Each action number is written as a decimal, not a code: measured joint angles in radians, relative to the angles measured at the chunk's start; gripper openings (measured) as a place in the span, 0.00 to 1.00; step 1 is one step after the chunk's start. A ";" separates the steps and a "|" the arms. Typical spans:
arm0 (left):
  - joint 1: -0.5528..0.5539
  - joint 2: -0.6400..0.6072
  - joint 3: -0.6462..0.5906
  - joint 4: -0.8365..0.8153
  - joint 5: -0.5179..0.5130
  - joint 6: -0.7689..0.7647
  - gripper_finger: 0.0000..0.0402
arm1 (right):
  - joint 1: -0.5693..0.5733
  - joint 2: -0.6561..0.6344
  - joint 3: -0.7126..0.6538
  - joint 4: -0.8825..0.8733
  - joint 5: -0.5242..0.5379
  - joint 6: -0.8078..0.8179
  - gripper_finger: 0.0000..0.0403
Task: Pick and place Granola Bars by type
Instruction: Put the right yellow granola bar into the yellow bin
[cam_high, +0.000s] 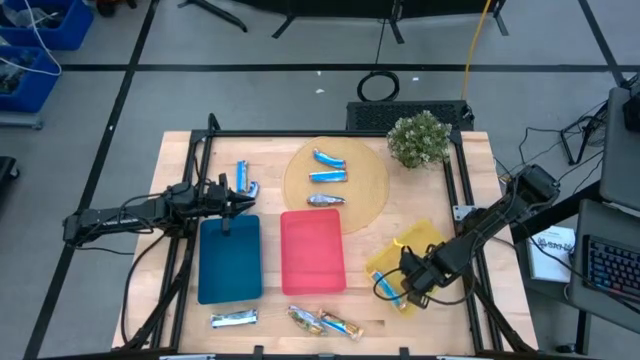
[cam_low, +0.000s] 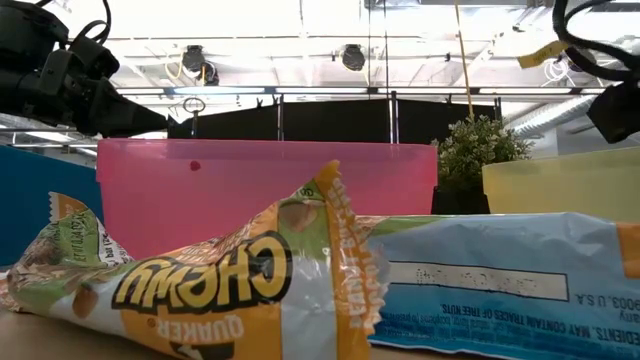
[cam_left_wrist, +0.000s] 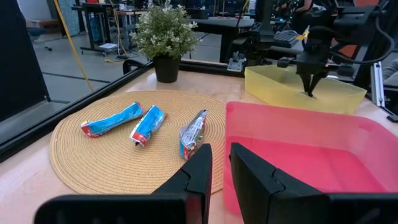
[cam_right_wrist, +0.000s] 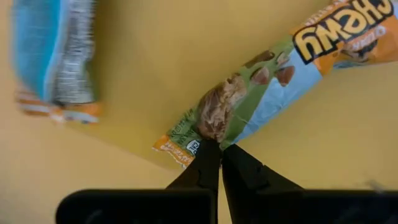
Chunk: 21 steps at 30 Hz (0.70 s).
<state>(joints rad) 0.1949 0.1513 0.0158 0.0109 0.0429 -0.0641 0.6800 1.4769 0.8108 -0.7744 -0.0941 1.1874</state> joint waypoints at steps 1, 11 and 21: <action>0.000 0.000 0.000 0.000 0.000 0.000 0.16 | 0.000 0.000 0.000 -0.008 0.007 -0.004 0.01; 0.000 0.000 0.000 0.000 0.000 0.000 0.16 | -0.013 0.003 -0.002 0.063 0.016 0.010 0.12; 0.000 0.000 0.000 0.000 0.000 0.000 0.16 | -0.020 -0.012 -0.002 0.048 0.015 0.059 0.32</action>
<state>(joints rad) 0.1950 0.1516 0.0158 0.0109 0.0429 -0.0639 0.6601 1.4653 0.8085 -0.7262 -0.0790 1.2461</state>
